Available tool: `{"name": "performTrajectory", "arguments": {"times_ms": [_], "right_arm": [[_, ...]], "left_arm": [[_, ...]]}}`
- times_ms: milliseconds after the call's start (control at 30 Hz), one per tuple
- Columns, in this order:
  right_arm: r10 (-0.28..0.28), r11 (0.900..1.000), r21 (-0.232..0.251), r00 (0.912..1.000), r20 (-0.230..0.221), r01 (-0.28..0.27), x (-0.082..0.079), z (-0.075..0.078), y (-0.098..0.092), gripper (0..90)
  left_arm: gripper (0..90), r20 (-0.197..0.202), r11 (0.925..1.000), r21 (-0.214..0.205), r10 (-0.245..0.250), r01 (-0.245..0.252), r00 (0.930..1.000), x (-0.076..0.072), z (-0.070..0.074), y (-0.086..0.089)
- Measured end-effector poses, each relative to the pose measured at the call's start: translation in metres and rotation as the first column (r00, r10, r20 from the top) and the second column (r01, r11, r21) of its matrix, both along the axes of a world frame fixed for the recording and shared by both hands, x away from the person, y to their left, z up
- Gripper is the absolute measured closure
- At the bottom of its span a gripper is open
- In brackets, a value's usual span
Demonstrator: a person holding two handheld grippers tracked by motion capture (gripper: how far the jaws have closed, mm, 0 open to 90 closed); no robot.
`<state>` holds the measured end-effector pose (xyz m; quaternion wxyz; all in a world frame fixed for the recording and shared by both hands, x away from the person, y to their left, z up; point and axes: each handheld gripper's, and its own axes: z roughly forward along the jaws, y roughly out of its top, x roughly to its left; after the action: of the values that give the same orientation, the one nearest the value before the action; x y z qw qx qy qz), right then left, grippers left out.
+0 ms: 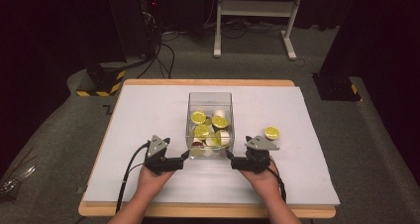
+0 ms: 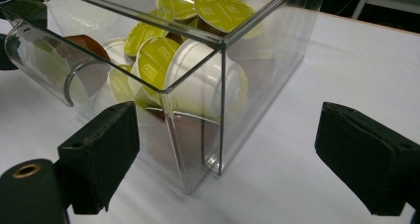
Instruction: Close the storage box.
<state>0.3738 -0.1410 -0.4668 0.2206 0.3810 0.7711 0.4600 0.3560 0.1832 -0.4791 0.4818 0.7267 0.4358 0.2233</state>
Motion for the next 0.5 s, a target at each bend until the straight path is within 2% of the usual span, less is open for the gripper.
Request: {"name": "performTrajectory", "arguments": {"times_ms": [133, 267, 500], "right_arm": [[-0.008, 1.0, 0.002, 1.0, 0.0, 0.008, 0.006, 0.0, 0.001, 10.1], [-0.016, 0.9999, 0.004, 0.9999, -0.002, 0.016, 0.01, 0.0, 0.002, 10.6], [-0.028, 0.9996, 0.008, 0.9996, -0.007, 0.028, 0.019, -0.001, 0.004, 11.1]], "left_arm": [[10.5, -0.002, 0.9999, -0.01, 0.008, -0.008, 1.0, 0.006, -0.002, 0.001], [11.0, -0.007, 0.9999, 0.003, 0.014, -0.014, 0.9999, 0.011, -0.003, 0.0], [11.2, -0.012, 0.9998, -0.003, 0.022, -0.022, 0.9997, 0.02, -0.004, -0.002]]}}
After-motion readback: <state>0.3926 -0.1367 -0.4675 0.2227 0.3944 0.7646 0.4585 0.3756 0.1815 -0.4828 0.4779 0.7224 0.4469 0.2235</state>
